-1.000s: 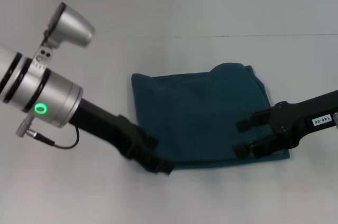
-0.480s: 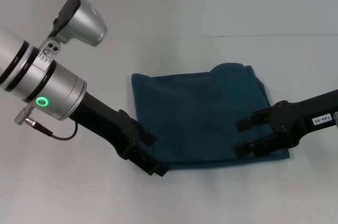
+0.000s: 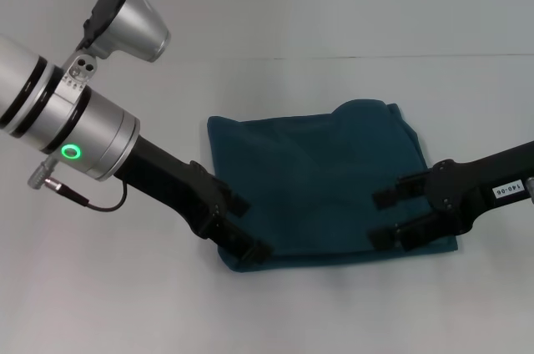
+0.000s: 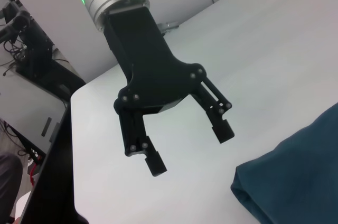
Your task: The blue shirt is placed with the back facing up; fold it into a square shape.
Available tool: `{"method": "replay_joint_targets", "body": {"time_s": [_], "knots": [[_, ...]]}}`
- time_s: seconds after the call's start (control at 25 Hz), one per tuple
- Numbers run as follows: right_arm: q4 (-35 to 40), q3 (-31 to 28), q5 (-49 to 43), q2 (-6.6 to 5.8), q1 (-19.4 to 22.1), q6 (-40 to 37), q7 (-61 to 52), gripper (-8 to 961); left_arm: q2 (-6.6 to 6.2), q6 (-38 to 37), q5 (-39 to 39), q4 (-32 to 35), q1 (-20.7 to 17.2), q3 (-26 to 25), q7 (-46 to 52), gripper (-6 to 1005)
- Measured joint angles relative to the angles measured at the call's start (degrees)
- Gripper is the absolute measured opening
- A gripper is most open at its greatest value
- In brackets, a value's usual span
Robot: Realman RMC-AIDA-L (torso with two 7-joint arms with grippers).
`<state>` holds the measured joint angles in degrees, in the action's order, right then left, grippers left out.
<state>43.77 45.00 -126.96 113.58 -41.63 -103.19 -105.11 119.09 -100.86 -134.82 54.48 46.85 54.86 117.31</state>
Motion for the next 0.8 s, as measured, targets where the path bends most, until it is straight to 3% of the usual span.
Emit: {"method": "replay_joint_targets", "body": {"time_s": [0.8], "knots": [[-0.4,0.0,-0.1,0.04,0.3,-0.3,0.0,910,0.89,1.7,0.2,-0.3,-0.2,-0.5,0.0,947]]}}
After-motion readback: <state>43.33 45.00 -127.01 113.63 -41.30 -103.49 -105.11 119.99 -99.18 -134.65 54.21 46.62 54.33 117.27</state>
